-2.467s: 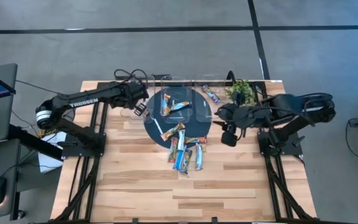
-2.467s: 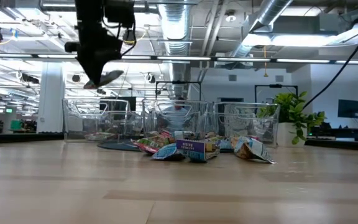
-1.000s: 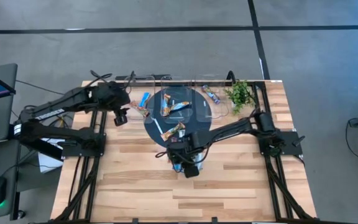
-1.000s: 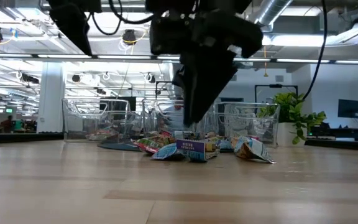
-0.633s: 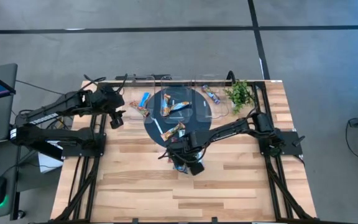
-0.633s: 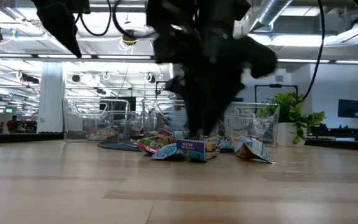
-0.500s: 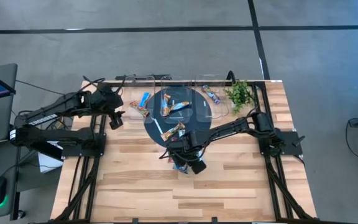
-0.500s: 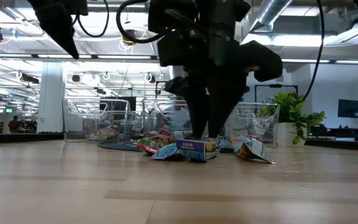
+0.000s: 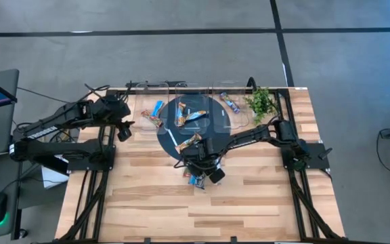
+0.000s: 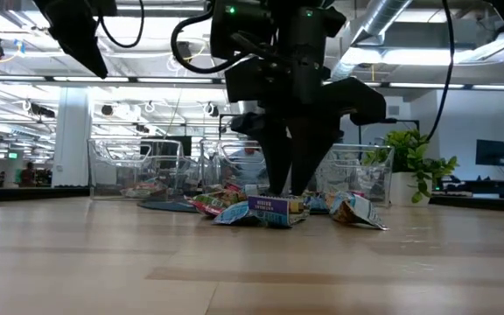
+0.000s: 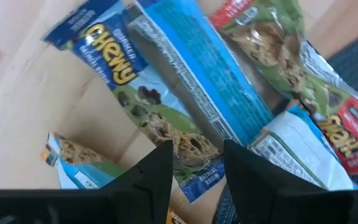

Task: Pick and place Granola Bars by type
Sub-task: Put the blue granola bar into the right transparent bin

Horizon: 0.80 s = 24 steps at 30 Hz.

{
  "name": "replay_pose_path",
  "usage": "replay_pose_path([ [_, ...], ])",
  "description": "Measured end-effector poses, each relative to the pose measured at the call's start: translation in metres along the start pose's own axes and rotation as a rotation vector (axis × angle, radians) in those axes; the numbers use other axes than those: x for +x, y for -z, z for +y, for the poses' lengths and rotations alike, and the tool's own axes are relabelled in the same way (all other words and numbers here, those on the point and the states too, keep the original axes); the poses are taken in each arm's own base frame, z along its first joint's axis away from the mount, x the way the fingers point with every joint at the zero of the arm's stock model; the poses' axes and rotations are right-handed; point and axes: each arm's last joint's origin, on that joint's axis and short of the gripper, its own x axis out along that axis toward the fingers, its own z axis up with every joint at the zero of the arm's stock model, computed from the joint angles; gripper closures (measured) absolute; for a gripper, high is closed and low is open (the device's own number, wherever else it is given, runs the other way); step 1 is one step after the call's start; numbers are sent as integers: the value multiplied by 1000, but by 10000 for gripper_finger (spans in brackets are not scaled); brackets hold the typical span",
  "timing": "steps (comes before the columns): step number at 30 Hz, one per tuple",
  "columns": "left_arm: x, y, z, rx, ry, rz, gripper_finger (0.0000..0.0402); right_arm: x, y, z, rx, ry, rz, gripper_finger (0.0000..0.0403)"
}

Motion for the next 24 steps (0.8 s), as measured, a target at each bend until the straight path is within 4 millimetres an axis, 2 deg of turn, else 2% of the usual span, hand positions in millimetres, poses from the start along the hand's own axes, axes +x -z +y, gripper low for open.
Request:
replay_pose_path([
  [9,-1,1,0,-4,1,-5,210,0,-3,2,-48,-16,-30,269],
  [13,-1,1,0,-4,1,-5,210,11,2,8,-55,-74,-39,269],
  [17,-1,1,0,-4,1,-5,210,14,1,14,-79,-53,-20,269],
  [21,-1,1,0,-4,1,-5,210,14,-2,15,-35,-41,-31,269],
  [24,-1,1,0,-4,1,-5,210,15,-2,15,61,-44,-27,269],
])
